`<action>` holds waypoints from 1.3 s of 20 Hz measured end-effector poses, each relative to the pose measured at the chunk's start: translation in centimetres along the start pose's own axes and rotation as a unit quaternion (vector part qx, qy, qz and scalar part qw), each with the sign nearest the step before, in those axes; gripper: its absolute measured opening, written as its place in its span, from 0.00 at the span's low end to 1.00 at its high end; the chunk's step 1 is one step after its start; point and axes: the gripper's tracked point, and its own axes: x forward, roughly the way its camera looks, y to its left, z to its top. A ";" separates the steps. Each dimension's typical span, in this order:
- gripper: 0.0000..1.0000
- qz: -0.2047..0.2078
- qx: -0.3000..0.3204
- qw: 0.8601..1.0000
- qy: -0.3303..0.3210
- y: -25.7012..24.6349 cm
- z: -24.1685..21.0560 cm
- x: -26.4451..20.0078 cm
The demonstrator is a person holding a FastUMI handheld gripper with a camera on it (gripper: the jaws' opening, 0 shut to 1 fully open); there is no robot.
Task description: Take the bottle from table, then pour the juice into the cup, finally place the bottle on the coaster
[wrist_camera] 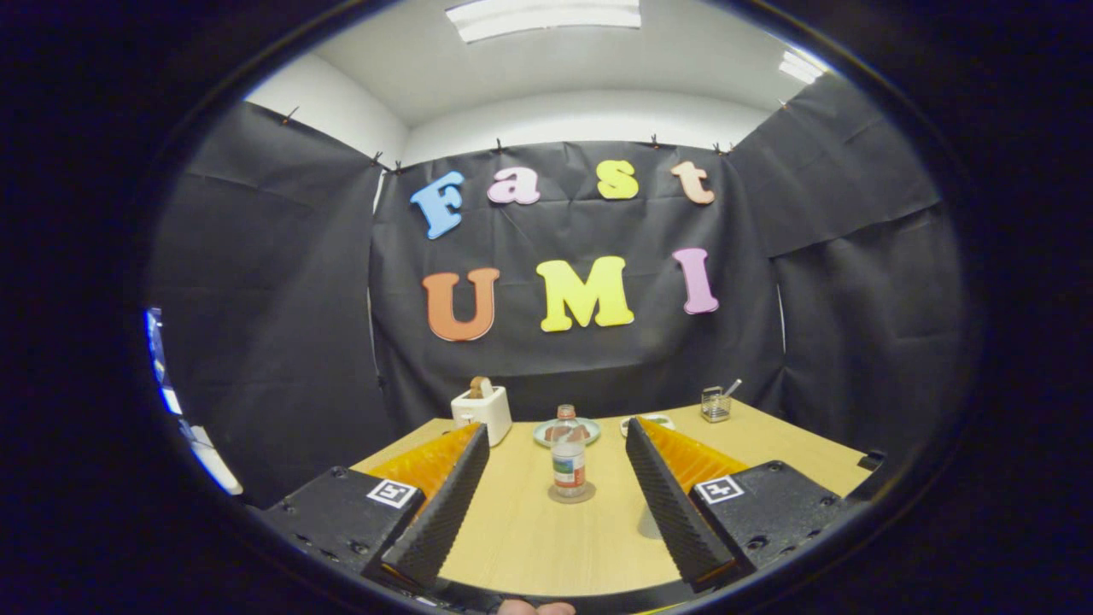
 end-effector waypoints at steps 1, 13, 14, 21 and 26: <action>1.00 -0.002 -0.012 1.000 0.001 0.0 0.1 -0.3; 1.00 0.007 -0.016 1.000 -0.001 0.7 0.0 -1.9; 1.00 0.005 -0.017 1.000 -0.002 0.5 0.0 -1.9; 1.00 0.007 -0.008 1.000 -0.007 0.4 0.4 -2.3; 1.00 0.010 -0.012 1.000 -0.013 0.4 0.6 -2.4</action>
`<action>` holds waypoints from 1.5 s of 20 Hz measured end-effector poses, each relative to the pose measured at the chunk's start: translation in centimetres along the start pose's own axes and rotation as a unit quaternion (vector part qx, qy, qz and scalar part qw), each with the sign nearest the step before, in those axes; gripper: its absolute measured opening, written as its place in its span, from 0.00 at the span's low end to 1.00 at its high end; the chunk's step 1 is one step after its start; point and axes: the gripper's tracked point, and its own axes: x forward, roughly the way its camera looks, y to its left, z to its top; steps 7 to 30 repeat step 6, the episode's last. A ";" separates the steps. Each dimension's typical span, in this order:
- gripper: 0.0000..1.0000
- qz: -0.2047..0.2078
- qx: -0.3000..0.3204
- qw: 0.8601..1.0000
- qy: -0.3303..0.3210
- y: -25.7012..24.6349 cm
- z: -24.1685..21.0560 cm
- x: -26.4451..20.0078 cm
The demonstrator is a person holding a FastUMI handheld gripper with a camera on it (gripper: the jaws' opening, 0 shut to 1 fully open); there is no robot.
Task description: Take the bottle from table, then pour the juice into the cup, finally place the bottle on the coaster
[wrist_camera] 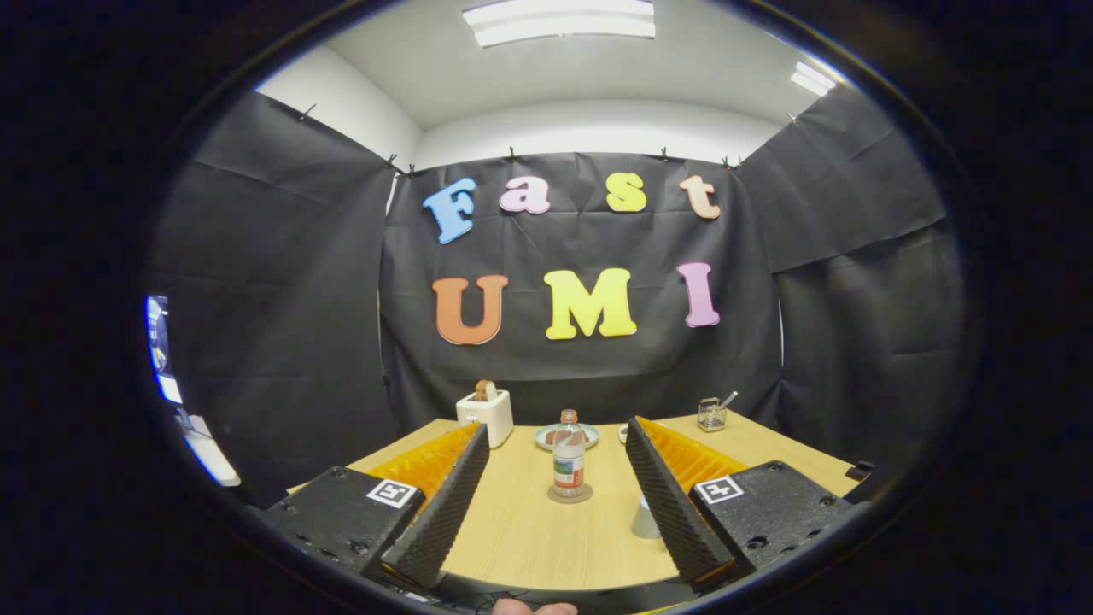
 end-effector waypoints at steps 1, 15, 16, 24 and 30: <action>1.00 0.000 0.001 1.000 0.001 0.0 -0.1 0.0; 1.00 -0.002 0.006 1.000 -0.001 -0.4 -0.1 0.0; 1.00 -0.002 0.006 1.000 -0.001 -0.4 -0.1 0.0; 1.00 -0.002 0.006 1.000 -0.001 -0.4 -0.1 0.0; 1.00 -0.002 0.006 1.000 -0.001 -0.4 -0.1 0.0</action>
